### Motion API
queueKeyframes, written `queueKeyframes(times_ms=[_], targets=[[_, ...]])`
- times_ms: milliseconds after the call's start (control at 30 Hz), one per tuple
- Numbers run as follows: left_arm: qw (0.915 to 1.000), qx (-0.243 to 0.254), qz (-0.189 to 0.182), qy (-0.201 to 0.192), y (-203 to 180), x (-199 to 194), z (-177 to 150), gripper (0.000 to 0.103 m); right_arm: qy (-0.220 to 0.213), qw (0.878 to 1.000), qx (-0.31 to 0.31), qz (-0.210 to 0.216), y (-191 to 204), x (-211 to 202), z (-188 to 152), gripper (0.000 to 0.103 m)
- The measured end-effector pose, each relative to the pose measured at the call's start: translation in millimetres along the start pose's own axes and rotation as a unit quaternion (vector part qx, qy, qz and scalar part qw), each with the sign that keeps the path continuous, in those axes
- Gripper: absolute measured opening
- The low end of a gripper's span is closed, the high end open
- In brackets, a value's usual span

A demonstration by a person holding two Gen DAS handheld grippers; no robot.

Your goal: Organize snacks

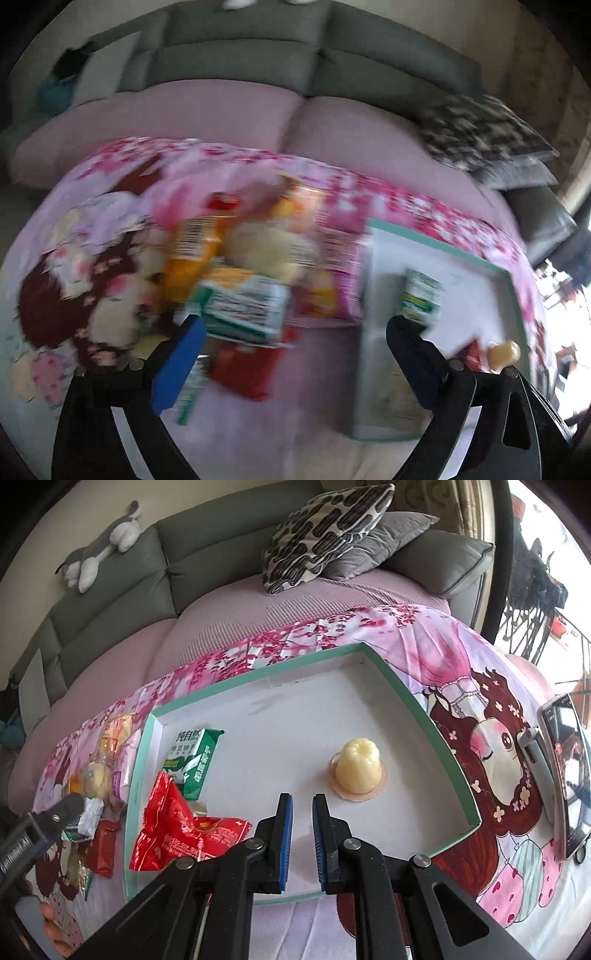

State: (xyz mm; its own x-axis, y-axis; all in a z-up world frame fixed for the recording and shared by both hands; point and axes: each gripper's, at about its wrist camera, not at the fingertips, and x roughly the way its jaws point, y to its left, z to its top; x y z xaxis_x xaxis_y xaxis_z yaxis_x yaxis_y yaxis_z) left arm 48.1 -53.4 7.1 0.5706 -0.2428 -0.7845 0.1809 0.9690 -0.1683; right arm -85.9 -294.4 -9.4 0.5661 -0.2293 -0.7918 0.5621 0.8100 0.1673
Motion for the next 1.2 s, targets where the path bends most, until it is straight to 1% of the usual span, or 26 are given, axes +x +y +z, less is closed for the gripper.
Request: queueKeyframes(times_ms=[67,200,233,267,300,333,367,400,467,633,700,767,900,1067,1200], targets=[[0.9995,-0.016,0.026,-0.005,18.0,-1.7,2.6,0.098,0.002,1.0,-0.008,0.0,6.0,1.0,-1.0,0.014],[0.9972,-0.039,0.063,-0.012,48.9,-6.5,6.3,0.099,0.001,1.0,-0.03,0.001,19.4,1.4,-2.7,0.016],[0.9964,-0.044,0.071,-0.013,55.5,-8.1,6.5,0.099,0.0,0.999,-0.034,-0.001,21.7,1.3,-2.9,0.021],[0.9955,-0.047,0.081,-0.014,62.0,-10.1,6.4,0.099,-0.001,0.999,-0.038,-0.001,24.1,1.0,-3.2,0.033],[0.9944,-0.049,0.092,-0.016,68.2,-11.5,6.5,0.099,-0.001,0.999,-0.041,0.0,25.8,0.6,-3.3,0.041],[0.9927,-0.049,0.109,-0.017,75.6,-13.6,6.8,0.099,-0.002,0.999,-0.042,0.001,27.7,0.1,-3.6,0.063],[0.9919,-0.047,0.116,-0.019,79.6,-16.4,6.2,0.099,-0.004,0.999,-0.042,0.0,29.1,-0.5,-3.7,0.074],[0.9903,-0.045,0.129,-0.023,85.6,-19.3,6.4,0.099,-0.008,0.999,-0.044,-0.002,31.0,-1.5,-3.8,0.075],[0.9882,-0.045,0.144,-0.029,94.7,-23.8,7.1,0.099,-0.008,0.999,-0.05,-0.005,34.7,-1.5,-3.8,0.076],[0.9848,-0.054,0.16,-0.041,112.4,-32.8,8.3,0.1,-0.003,0.998,-0.066,-0.016,43.6,2.2,-6.3,0.085],[0.9837,-0.054,0.165,-0.046,115.7,-37.2,8.1,0.1,-0.007,0.997,-0.072,-0.019,46.7,1.9,-7.2,0.09],[0.9827,-0.054,0.168,-0.054,121.3,-42.4,8.7,0.1,-0.013,0.996,-0.079,-0.028,50.5,1.3,-8.2,0.103],[0.9816,-0.065,0.169,-0.061,132.8,-48.1,8.8,0.1,-0.023,0.995,-0.089,-0.036,55.4,-0.2,-9.6,0.103],[0.9802,-0.081,0.172,-0.057,147.5,-51.3,7.1,0.1,-0.03,0.995,-0.09,-0.035,60.9,-1.6,-10.2,0.103],[0.9797,-0.091,0.17,-0.055,157.5,-53.5,5.7,0.1,-0.038,0.994,-0.095,-0.042,64.4,-2.8,-10.4,0.103]])
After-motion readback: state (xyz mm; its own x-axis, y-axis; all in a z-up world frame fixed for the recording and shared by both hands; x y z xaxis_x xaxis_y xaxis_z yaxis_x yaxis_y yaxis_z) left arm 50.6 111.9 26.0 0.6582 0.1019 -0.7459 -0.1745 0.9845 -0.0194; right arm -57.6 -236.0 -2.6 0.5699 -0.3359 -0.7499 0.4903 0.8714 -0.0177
